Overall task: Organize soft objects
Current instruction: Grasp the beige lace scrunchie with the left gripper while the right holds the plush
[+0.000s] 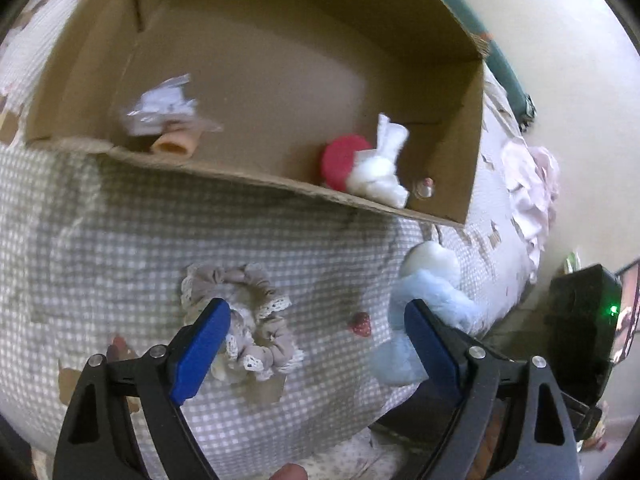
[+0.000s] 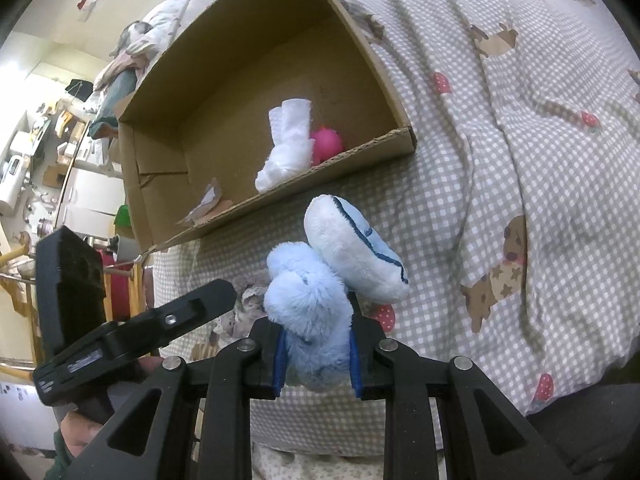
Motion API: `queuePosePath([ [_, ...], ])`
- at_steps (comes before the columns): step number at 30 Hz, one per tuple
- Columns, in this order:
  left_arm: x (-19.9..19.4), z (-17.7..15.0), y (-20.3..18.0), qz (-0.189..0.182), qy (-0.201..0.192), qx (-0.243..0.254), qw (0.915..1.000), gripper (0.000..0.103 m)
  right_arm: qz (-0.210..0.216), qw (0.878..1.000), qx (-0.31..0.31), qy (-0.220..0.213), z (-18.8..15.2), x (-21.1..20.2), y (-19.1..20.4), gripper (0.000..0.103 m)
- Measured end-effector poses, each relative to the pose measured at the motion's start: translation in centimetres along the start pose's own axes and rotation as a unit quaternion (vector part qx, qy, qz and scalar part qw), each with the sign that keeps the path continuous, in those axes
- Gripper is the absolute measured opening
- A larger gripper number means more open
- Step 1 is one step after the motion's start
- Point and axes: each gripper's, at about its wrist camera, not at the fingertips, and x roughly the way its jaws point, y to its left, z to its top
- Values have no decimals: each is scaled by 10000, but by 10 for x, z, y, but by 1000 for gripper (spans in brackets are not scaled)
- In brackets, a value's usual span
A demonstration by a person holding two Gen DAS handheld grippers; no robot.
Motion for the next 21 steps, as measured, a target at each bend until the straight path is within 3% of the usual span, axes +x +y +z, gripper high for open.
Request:
queuePosePath([
  [3, 9, -1, -2, 292, 33, -43, 9996, 86, -27, 10000, 2, 14, 0, 0, -1, 26],
  [6, 14, -3, 1, 860, -33, 22, 9963, 79, -63, 10000, 7, 29, 0, 0, -2, 26],
  [7, 14, -3, 0, 943, -18, 53, 9955, 75, -72, 10000, 10, 35, 0, 1, -2, 26],
  [8, 15, -4, 4, 983, -19, 63, 9951, 60, -88, 10000, 9, 42, 0, 1, -2, 26],
  [11, 21, -4, 5, 1219, -48, 183, 9924, 43, -121, 9999, 8, 66, 0, 3, -2, 27],
  [13, 23, -4, 6, 1255, -60, 226, 9918, 29, -135, 9999, -7, 72, -1, 4, 0, 27],
  [15, 21, -4, 6, 1179, -123, 214, 9927, 7, -144, 9999, -24, 78, -1, 5, 1, 27],
  [21, 0, 6, 2, 891, -325, 331, 9949, 3, -129, 9999, -7, 70, -1, 4, 0, 27],
])
